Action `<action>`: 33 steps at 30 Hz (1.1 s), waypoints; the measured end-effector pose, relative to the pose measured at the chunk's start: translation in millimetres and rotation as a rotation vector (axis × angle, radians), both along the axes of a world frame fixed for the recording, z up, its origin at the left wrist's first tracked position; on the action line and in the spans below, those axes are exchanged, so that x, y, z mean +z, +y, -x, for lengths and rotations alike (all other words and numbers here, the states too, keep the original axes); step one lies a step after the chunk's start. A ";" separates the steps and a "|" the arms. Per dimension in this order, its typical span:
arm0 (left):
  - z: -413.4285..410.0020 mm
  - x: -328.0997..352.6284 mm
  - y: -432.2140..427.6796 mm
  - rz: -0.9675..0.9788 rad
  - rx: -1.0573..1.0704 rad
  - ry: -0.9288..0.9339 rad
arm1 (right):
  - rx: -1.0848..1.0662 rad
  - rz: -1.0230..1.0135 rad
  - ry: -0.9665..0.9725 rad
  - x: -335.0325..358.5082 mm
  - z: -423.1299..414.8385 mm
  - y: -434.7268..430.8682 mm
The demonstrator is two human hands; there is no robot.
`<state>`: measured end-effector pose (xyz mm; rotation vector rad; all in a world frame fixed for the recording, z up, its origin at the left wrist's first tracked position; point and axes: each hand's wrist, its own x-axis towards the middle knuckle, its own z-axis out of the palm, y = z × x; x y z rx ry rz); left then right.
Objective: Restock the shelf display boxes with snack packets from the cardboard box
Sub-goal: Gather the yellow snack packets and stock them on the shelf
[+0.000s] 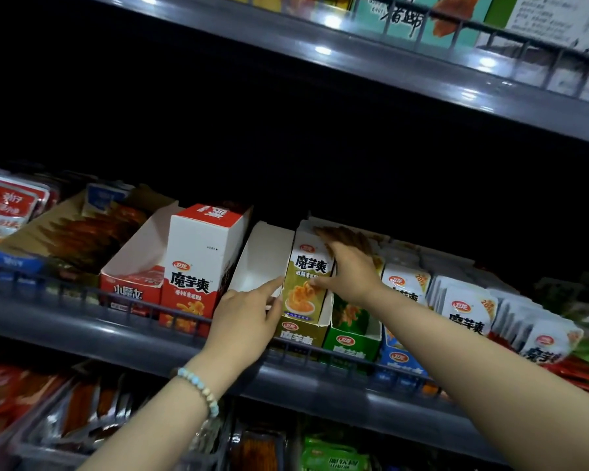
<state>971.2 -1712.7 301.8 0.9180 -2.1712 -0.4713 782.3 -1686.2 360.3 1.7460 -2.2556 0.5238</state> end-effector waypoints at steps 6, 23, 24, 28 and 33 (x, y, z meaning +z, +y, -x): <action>-3.0 -3.9 1.2 0.003 -0.034 -0.008 | 0.023 -0.033 0.018 3.6 1.3 4.4; -32.5 -84.4 107.3 0.069 -0.162 -0.103 | 0.174 -0.054 -0.464 -56.4 -25.6 199.3; -34.1 -94.8 116.2 0.041 -0.176 -0.132 | 0.174 -0.061 -0.468 -72.2 -26.7 212.3; -46.0 -140.9 148.9 -0.089 -0.202 -0.246 | 0.125 -0.198 -0.585 -140.3 -29.6 254.0; -64.6 -207.3 166.0 -0.191 -0.165 -0.428 | 0.012 -0.387 -0.672 -228.1 -38.3 281.6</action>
